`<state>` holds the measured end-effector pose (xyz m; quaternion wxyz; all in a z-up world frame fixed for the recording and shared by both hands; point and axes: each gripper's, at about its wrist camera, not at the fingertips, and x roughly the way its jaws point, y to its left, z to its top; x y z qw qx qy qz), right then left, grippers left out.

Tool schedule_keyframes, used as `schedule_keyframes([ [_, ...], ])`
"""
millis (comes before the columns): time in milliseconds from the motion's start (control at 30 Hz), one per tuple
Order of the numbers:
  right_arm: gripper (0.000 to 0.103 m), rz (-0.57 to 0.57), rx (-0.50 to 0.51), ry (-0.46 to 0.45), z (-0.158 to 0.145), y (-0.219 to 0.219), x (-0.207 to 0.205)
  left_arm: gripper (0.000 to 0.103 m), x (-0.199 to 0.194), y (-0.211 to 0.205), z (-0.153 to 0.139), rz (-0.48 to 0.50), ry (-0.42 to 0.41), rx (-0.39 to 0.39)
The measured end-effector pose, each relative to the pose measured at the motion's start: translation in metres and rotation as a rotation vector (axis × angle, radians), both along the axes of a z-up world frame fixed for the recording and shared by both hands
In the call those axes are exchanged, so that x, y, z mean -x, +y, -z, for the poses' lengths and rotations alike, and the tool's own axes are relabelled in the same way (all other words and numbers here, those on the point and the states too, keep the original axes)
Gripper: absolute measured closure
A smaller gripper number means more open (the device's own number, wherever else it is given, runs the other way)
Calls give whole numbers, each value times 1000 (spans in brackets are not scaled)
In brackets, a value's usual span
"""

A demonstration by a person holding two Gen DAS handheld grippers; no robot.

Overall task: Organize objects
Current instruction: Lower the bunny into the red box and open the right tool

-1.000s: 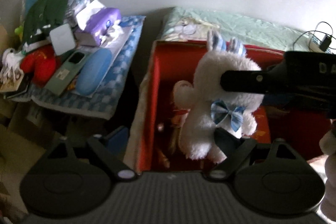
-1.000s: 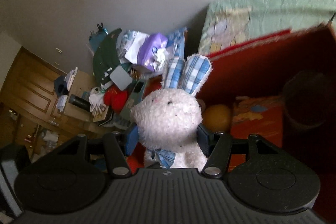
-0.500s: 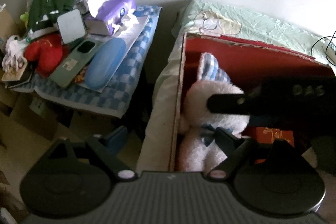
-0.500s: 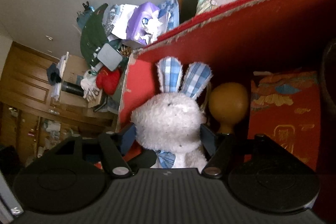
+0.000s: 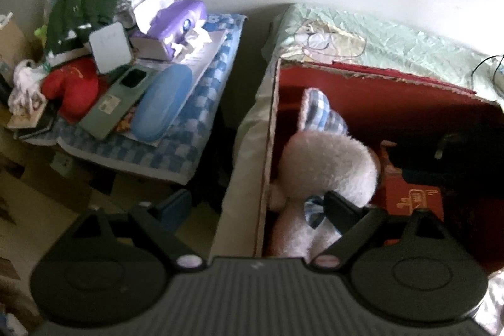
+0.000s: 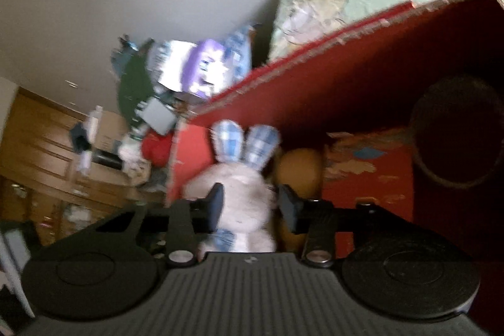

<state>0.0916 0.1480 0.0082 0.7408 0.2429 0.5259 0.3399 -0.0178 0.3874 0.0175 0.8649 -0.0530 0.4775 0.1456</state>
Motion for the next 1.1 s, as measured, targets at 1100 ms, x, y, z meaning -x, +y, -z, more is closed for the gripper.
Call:
schedule_keyframes([
  [1100,65,9,105,-113,5,7,25,9,10,-5,-4,-47,15,-41],
])
